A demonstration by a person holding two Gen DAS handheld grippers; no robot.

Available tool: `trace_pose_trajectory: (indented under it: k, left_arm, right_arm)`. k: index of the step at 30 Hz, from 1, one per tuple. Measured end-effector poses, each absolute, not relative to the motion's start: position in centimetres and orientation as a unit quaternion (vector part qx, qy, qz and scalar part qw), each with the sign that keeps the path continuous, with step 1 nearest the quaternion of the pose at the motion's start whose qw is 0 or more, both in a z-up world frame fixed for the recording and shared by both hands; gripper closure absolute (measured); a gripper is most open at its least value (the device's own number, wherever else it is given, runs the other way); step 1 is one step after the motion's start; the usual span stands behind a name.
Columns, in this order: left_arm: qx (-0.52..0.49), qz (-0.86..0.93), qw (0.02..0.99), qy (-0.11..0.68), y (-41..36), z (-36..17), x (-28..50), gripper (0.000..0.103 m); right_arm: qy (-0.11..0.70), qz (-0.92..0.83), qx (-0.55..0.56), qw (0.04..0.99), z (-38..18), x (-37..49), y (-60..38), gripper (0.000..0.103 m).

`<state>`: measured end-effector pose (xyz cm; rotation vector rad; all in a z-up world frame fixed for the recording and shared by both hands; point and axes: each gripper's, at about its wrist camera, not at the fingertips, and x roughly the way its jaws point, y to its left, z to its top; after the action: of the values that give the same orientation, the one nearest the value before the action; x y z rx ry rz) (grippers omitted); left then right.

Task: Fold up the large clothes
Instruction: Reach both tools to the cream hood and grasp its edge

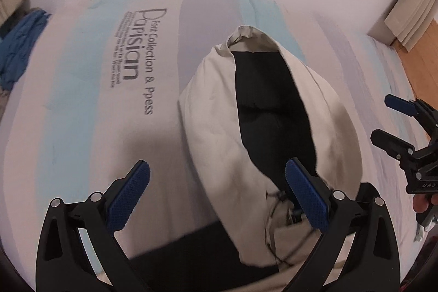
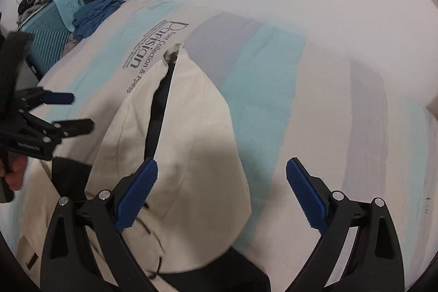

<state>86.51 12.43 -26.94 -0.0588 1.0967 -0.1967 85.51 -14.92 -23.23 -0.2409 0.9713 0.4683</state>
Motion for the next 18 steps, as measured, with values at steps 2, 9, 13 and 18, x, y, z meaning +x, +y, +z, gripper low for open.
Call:
trace_pose_trajectory:
  k: [2, 9, 13, 18]
  left_arm:
    - [-0.025, -0.102, 0.847, 0.522, 12.4, -27.7, 87.6, 0.006]
    - [-0.022, -0.119, 0.839, 0.53, 13.6, -30.5, 90.9, 0.006]
    - [-0.023, -0.136, 0.837, 0.53, 13.9, -30.9, 92.4, 0.006]
    - [-0.007, -0.149, 0.831, 0.536, 13.3, -31.4, 93.3, 0.007]
  right_arm:
    - [0.465, 0.227, -0.109, 0.849, -24.1, 87.1, -14.8, 0.012]
    - [0.47, 0.264, -0.13, 0.832, -26.1, 90.2, -13.6, 0.012]
    - [0.47, 0.278, -0.126, 0.828, -26.3, 91.1, -13.4, 0.014]
    - [0.483, 0.282, -0.126, 0.819, -27.1, 91.5, -12.8, 0.024]
